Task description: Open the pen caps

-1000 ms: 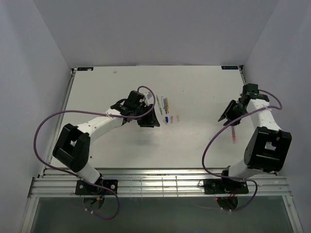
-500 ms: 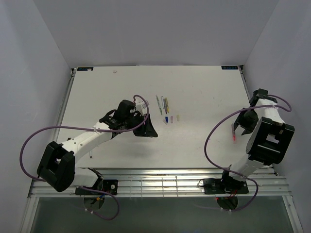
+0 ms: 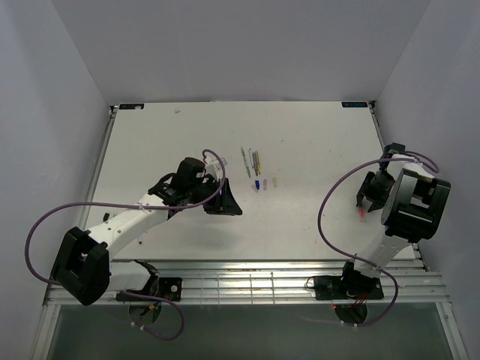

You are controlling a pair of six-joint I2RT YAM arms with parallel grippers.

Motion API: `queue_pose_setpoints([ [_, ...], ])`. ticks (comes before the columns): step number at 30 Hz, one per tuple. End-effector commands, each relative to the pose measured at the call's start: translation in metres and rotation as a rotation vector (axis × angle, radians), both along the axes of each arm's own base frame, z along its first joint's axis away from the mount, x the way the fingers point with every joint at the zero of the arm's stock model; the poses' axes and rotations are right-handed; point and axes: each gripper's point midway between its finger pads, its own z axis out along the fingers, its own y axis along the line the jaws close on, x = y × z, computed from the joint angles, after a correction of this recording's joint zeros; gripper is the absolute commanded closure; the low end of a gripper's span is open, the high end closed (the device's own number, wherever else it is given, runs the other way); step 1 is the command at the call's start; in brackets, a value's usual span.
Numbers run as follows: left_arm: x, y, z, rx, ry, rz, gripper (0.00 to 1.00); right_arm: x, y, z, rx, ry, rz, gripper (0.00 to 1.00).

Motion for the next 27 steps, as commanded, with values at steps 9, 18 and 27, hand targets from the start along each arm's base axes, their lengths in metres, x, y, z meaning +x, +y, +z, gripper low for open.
queue_pose_setpoints([
  [9,0.002,0.011,0.019,0.046,-0.018,0.040,0.50,0.003,-0.001,-0.022,-0.072,0.054,0.020,0.72],
  [18,0.005,0.003,0.039,0.028,0.012,0.025,0.51,0.077,0.113,0.033,0.130,-0.174,0.225,0.92],
  [27,0.027,-0.018,0.067,-0.024,-0.007,0.007,0.49,0.088,0.285,0.159,0.774,-0.421,0.283,0.92],
])
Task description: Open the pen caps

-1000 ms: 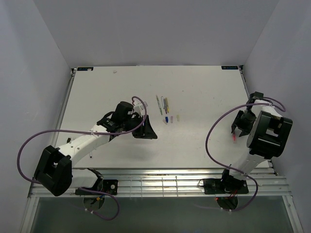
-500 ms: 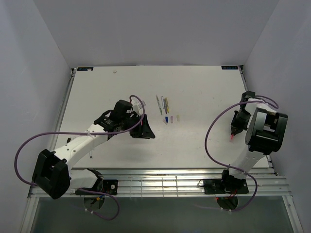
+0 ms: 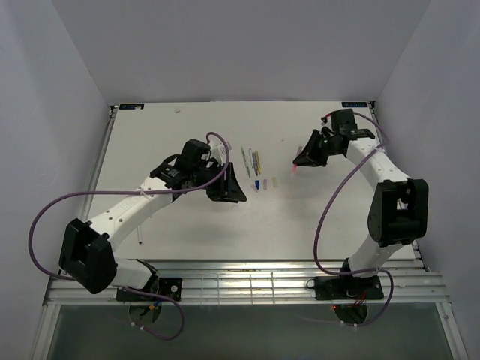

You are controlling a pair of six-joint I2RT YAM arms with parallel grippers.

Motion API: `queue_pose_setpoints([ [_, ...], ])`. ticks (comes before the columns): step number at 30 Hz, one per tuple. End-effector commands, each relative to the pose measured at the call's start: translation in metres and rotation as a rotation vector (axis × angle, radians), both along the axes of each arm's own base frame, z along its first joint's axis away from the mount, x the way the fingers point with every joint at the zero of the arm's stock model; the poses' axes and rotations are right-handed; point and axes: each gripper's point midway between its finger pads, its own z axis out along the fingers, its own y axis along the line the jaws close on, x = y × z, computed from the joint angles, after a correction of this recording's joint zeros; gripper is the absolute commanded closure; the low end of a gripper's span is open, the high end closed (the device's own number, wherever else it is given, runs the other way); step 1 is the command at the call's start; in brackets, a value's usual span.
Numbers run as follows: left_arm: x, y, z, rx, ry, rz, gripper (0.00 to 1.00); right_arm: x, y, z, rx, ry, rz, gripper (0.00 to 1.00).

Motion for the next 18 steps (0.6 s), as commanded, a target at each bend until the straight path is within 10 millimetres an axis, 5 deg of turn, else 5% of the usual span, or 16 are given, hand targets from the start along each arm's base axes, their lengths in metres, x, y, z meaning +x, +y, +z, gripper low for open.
queue_pose_setpoints([
  [1,0.012,-0.011,0.030,-0.060,-0.032,-0.004,0.49,-0.020,0.073,0.058,0.261,-0.021,0.117,0.92],
  [7,0.027,-0.022,0.035,-0.065,-0.006,0.026,0.49,-0.065,0.134,0.078,0.300,-0.026,0.275,0.92],
  [18,0.025,-0.028,0.037,-0.056,-0.007,0.045,0.43,-0.100,0.174,0.092,0.366,-0.042,0.391,0.92],
])
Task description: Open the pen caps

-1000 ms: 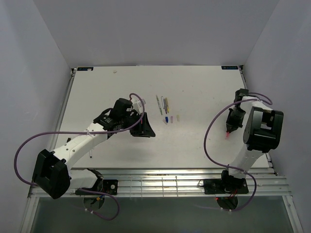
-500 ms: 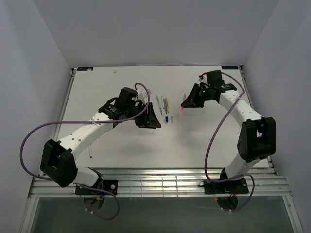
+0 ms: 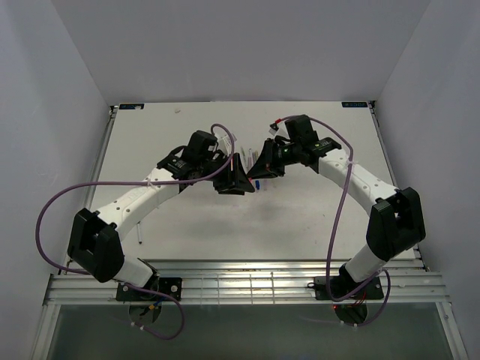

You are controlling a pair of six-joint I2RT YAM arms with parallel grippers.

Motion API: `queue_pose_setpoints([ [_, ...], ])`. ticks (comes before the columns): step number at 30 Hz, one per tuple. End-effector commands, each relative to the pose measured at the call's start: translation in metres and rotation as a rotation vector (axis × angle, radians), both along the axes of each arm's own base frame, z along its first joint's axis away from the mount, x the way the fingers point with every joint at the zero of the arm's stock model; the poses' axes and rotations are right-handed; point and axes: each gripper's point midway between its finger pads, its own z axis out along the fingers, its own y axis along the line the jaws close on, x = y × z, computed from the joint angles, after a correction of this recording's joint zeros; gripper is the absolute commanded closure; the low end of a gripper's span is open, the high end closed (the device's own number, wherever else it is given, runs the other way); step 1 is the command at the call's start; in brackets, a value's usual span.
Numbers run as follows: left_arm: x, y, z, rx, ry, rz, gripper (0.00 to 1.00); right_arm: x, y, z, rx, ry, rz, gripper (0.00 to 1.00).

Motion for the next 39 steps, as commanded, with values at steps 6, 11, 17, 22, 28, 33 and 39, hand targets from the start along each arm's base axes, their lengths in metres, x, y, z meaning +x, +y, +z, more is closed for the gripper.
queue_pose_setpoints([
  [6,0.000,-0.005,0.012,-0.001,-0.043,0.026,0.42,-0.015,0.019,0.020,0.068,-0.026,0.065,0.92],
  [11,-0.002,-0.004,0.008,0.008,-0.034,0.034,0.46,-0.018,0.020,0.022,0.069,-0.028,0.072,0.92],
  [17,-0.007,-0.003,0.007,0.003,-0.028,0.027,0.70,-0.019,0.021,0.021,0.067,-0.027,0.075,0.92],
  [22,-0.012,-0.002,0.008,-0.007,-0.024,0.018,0.92,-0.013,0.022,0.019,0.060,-0.035,0.065,0.92],
  [28,-0.027,0.001,0.001,-0.018,0.000,-0.015,1.00,0.012,0.029,0.018,0.036,-0.090,0.041,0.92],
  [33,-0.045,0.005,-0.011,-0.012,0.025,-0.041,1.00,0.056,0.046,0.036,0.053,-0.161,-0.018,0.92],
  [39,-0.068,0.024,-0.049,0.203,-0.011,-0.028,1.00,0.117,0.072,0.046,0.155,-0.117,-0.119,0.92],
])
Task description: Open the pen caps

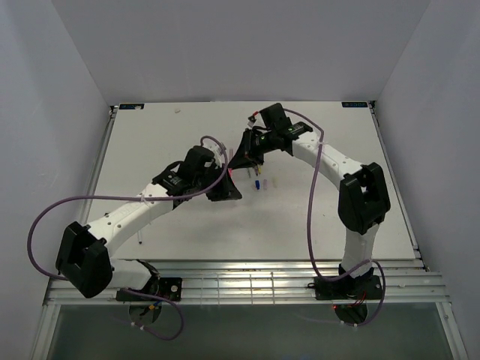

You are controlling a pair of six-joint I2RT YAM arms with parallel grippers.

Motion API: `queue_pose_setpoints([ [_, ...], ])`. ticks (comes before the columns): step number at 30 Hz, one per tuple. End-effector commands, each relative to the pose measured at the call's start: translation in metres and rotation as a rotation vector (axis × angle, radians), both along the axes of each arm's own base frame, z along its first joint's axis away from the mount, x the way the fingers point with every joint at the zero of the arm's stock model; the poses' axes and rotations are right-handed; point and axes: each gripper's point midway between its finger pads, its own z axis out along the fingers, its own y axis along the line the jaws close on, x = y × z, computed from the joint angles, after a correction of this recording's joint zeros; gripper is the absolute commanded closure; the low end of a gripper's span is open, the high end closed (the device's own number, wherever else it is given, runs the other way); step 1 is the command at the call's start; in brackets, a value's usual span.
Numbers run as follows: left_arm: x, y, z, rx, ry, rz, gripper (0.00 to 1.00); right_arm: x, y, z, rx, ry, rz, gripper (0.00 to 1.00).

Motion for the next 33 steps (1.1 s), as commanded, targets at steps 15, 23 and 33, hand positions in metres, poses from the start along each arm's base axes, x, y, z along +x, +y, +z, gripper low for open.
queue_pose_setpoints([
  [15,-0.108,0.033,-0.021,0.074,0.064,-0.102,1.00,0.125,0.017,-0.047,-0.136,-0.235,-0.134,0.92],
  [23,-0.113,0.027,-0.012,0.058,0.062,-0.167,1.00,0.114,0.005,-0.113,-0.357,-0.283,-0.029,0.92],
  [33,-0.118,0.037,-0.005,0.039,0.059,-0.117,1.00,0.116,-0.009,-0.159,-0.502,-0.240,-0.004,0.92],
])
